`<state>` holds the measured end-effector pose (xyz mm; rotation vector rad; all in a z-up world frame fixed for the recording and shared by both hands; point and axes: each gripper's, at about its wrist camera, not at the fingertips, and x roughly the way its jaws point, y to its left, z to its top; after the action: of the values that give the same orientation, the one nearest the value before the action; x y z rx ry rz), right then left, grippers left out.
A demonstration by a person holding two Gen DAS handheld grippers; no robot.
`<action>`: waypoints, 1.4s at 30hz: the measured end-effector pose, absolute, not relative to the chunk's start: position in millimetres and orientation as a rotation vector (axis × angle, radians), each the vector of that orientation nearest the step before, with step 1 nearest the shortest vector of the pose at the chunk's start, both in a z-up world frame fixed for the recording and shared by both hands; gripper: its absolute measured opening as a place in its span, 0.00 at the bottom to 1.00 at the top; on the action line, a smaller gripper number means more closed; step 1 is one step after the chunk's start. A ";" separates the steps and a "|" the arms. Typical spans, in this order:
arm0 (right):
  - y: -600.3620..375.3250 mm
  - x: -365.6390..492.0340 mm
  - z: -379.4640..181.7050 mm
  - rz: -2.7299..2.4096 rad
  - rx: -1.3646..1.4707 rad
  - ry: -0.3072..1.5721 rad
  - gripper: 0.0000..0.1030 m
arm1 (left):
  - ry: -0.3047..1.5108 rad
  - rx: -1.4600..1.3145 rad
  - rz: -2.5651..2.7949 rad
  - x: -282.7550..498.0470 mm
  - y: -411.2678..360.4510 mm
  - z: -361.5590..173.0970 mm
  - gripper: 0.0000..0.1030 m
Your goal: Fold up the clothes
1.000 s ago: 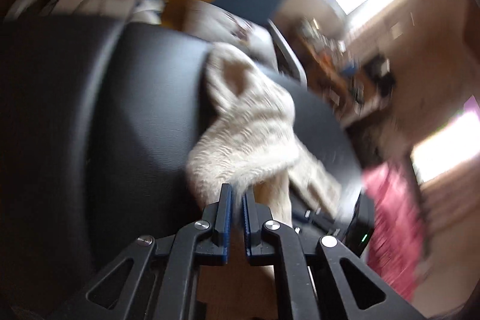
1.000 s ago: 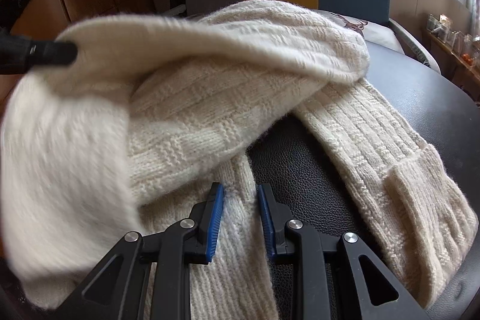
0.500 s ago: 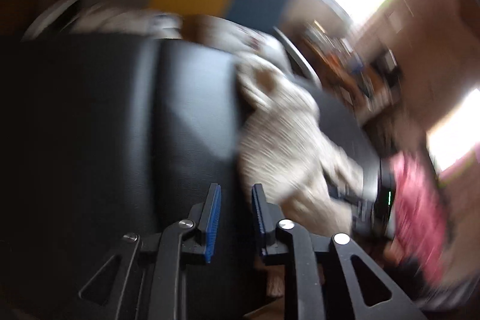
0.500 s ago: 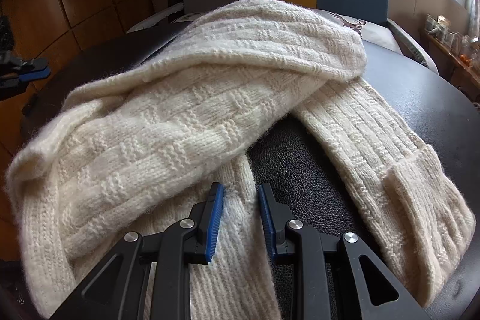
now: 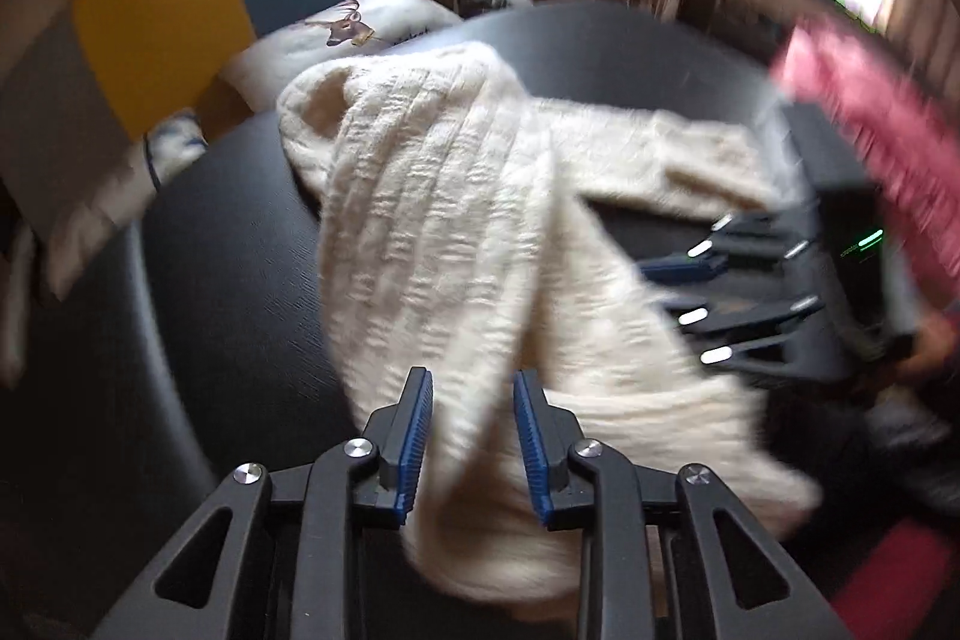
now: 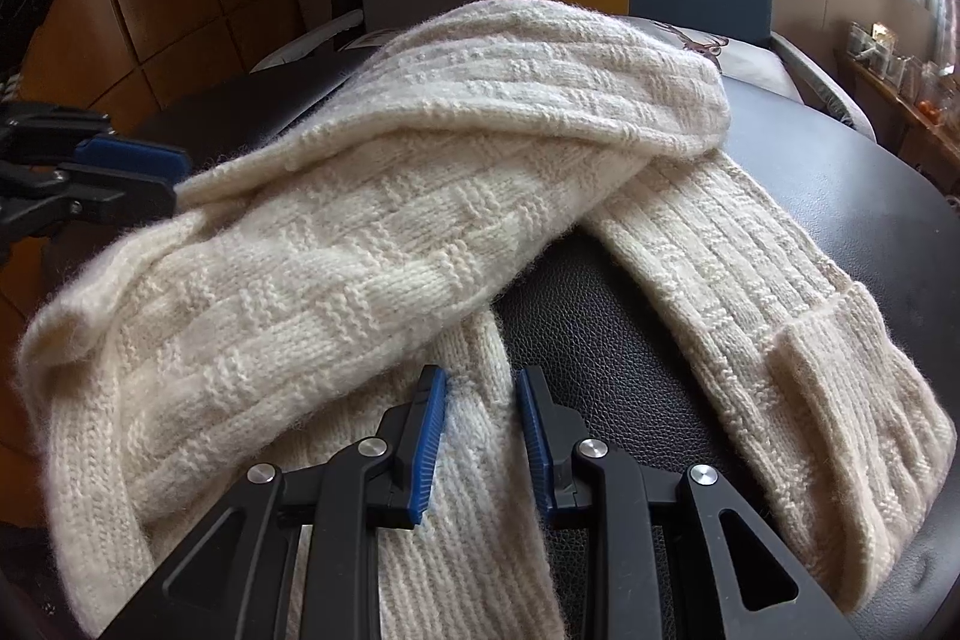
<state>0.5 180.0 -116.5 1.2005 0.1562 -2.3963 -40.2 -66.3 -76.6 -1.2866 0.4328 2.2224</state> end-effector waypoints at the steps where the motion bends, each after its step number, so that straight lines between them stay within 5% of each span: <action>1: 178.7 -0.9 -115.2 -2.395 1.203 0.158 0.26 | 0.452 -1.285 2.230 -43.2 -65.1 -77.8 0.27; 3: 175.4 -3.4 -112.5 -2.392 1.208 0.173 0.26 | 0.491 -1.281 2.244 -49.3 -62.6 -80.1 0.22; 4: 174.0 -4.5 -111.2 -2.389 1.211 0.182 0.26 | 0.511 -1.278 2.251 -52.3 -61.4 -81.3 0.04; 5: 172.2 -6.0 -109.8 -2.386 1.213 0.189 0.26 | 0.488 -1.275 2.260 -55.9 -63.4 -80.0 0.05; 10: 165.8 -14.5 -103.2 -2.376 1.220 0.185 0.26 | -0.384 -1.113 2.313 -68.1 -164.7 -28.8 0.04; 18: 146.4 -31.1 -89.9 -2.371 1.245 0.223 0.26 | -1.010 -1.105 2.311 -44.5 -298.1 -57.5 0.04; 24: 122.1 -68.5 -80.0 -2.367 1.302 0.311 0.34 | -1.230 -1.313 2.407 -22.0 -361.0 -125.3 0.04; 27: 138.2 -27.9 -104.2 -2.428 1.359 0.353 0.77 | -1.240 -1.338 2.433 -14.6 -372.2 -127.6 0.04; 28: 160.0 -16.8 -107.9 -2.415 1.403 0.287 0.82 | -1.235 -1.355 2.449 -14.6 -374.9 -125.1 0.04; 38: 149.1 -44.6 -110.4 -2.421 1.331 0.423 0.89 | -1.440 -1.404 2.641 -4.0 -427.5 -90.9 0.07; 42: 149.8 -68.4 -88.4 -2.446 1.256 0.487 0.90 | -1.328 -1.348 2.773 13.0 -419.1 -67.4 0.11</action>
<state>-68.3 149.8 -88.4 1.2558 0.4867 -2.4459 13.0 -419.1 -67.4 -1.3485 -1.3280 2.7726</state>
